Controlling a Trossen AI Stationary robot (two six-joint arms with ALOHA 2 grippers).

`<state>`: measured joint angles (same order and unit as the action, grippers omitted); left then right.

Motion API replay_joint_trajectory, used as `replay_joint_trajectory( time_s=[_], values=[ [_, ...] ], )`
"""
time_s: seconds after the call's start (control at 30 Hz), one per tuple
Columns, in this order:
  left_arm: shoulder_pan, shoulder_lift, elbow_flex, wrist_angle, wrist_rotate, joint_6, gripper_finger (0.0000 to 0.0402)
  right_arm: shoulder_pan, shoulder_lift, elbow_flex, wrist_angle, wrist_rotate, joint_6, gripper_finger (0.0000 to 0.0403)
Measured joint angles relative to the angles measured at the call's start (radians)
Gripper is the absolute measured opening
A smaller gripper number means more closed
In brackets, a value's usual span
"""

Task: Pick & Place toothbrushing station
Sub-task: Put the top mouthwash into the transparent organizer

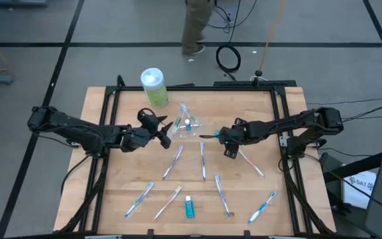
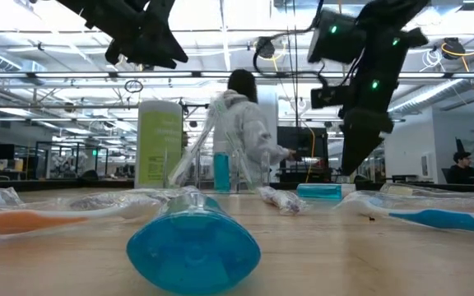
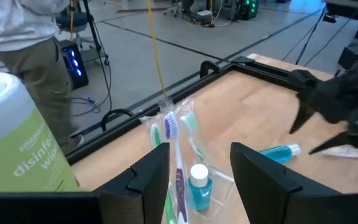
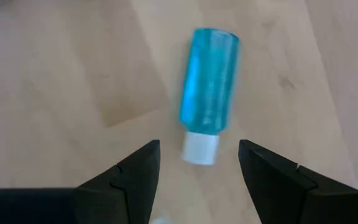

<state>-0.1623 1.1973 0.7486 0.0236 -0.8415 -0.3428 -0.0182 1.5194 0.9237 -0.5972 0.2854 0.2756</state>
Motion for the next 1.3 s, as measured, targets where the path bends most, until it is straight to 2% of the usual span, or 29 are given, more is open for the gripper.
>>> replay_joint_trajectory(
  time_s=[0.17, 0.3, 0.37, 0.53, 0.6, 0.67, 0.9, 1.13, 1.3],
  values=[
    [0.000, 0.000, 0.000, 0.003, 0.000, 0.000, 0.0177, 0.039, -0.085, -0.011, -0.045, 0.006, 0.043, 0.0210],
    [0.000, 0.000, 0.000, 0.002, 0.004, -0.002, 0.0177, 0.062, -0.193, -0.135, 0.062, 0.050, 0.055, 0.0210],
    [0.000, 0.000, 0.000, 0.002, 0.004, -0.002, 0.0177, 0.068, -0.254, -0.238, 0.211, 0.053, 0.043, 0.0210],
    [0.002, 0.000, 0.000, 0.007, 0.004, -0.002, 0.0177, 0.064, -0.323, -0.502, 0.736, 0.053, -0.066, 0.0210],
    [0.005, 0.000, 0.000, 0.007, 0.005, -0.002, 0.0177, 0.065, -0.329, -0.570, 0.926, 0.050, -0.132, 0.0210],
    [0.006, 0.000, 0.000, 0.007, 0.005, -0.002, 0.0177, 0.066, -0.329, -0.612, 1.024, 0.052, -0.173, 0.0210],
    [0.005, 0.000, 0.000, 0.007, 0.005, -0.001, 0.0177, 0.057, -0.328, -0.687, 1.058, 0.059, -0.124, 0.0210],
    [0.005, 0.000, 0.000, 0.006, 0.005, -0.001, 0.0177, 0.042, -0.328, -0.759, 1.145, 0.126, -0.075, 0.0210],
    [0.005, 0.000, 0.000, 0.007, 0.005, -0.001, 0.0177, 0.038, -0.320, -0.776, 1.192, 0.118, -0.071, 0.0210]
  ],
)
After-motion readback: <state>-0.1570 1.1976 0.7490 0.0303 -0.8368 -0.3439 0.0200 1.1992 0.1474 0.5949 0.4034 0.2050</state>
